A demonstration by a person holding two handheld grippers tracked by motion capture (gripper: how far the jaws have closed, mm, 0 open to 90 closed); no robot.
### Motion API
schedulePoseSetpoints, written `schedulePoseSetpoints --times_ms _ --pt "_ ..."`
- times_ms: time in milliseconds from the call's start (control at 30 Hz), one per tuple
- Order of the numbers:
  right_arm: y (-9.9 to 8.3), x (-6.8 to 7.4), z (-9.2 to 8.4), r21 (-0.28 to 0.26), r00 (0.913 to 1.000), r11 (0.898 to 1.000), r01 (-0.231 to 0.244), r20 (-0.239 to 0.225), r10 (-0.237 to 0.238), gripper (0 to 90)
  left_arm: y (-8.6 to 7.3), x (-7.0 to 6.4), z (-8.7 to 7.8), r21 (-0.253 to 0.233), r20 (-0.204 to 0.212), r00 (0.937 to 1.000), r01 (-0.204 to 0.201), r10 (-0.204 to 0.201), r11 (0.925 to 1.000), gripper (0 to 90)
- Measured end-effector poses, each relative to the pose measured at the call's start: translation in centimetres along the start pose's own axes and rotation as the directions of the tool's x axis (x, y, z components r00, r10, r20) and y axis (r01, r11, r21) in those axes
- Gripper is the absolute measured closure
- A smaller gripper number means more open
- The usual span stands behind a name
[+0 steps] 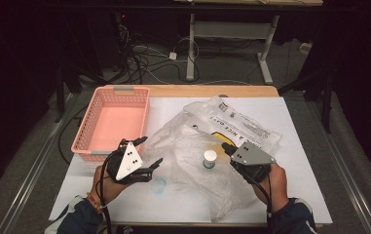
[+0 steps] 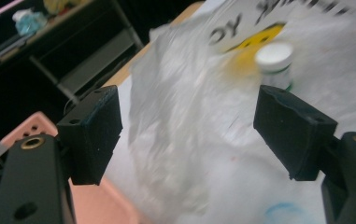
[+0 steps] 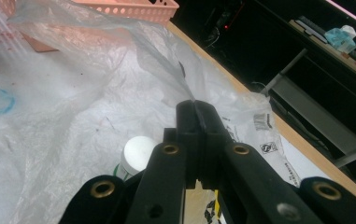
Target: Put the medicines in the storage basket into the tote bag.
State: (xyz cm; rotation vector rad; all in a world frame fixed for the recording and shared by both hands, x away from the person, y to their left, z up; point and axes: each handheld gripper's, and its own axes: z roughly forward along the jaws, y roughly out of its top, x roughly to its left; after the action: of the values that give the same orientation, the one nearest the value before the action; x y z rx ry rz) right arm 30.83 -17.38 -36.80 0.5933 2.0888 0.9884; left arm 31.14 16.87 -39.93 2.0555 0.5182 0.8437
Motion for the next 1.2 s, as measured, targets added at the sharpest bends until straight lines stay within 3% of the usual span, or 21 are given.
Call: schedulePoseSetpoints --times_ms 33,167,333,400,467,500,600,900,1100,1200 --pt "0.0 0.0 -0.1 -0.001 1.0000 1.000 0.002 0.000 -0.002 90.0 -0.3 0.4 0.3 0.017 -0.010 0.9999 0.007 -0.007 0.9998 22.8" --pt "-0.3 -0.2 -0.5 -0.016 0.9995 1.000 -0.016 -0.026 0.016 90.0 -1.0 1.0 1.2 0.052 0.023 0.9987 0.043 -0.045 0.9977 22.8" --pt "-0.8 -0.4 -1.0 -0.021 0.9984 1.000 -0.018 -0.055 0.017 90.0 -0.5 0.8 3.0 0.080 0.031 0.9973 0.064 -0.067 0.9947 23.1" --pt "-0.9 -0.4 -1.0 -0.015 0.9984 1.000 -0.012 -0.056 0.011 90.0 -0.2 0.7 3.9 0.118 0.025 0.9974 0.064 -0.067 0.9909 25.6" --pt "-0.9 -0.3 -0.9 -0.013 0.9984 1.000 -0.011 -0.055 0.010 90.0 0.0 0.5 4.4 0.131 0.021 0.9983 0.052 -0.055 0.9900 34.9" --pt "-0.8 -0.2 -0.9 -0.012 0.9985 1.000 -0.009 -0.054 0.009 90.0 0.0 0.5 4.5 0.135 0.027 0.9987 0.039 -0.043 0.9900 44.3" --pt "-0.9 -0.1 -0.7 -0.007 0.9983 1.000 -0.007 -0.057 0.007 90.0 0.0 0.6 4.5 0.131 0.045 0.9976 0.047 -0.054 0.9903 62.9" --pt "-2.0 0.1 0.9 0.027 0.9990 1.000 -0.009 -0.043 0.010 90.0 -0.5 0.5 4.1 0.131 0.048 0.9976 0.043 -0.050 0.9904 84.6" --pt "-2.3 0.2 1.2 0.031 0.9985 0.999 -0.023 -0.050 0.024 79.2 -0.5 0.4 3.7 0.144 0.062 0.9972 0.033 -0.042 0.9890 86.8" --pt "-2.1 0.4 0.9 0.014 0.9988 1.000 -0.022 -0.043 0.023 60.6 -0.5 0.4 3.5 0.141 0.062 0.9972 0.031 -0.040 0.9895 86.8"
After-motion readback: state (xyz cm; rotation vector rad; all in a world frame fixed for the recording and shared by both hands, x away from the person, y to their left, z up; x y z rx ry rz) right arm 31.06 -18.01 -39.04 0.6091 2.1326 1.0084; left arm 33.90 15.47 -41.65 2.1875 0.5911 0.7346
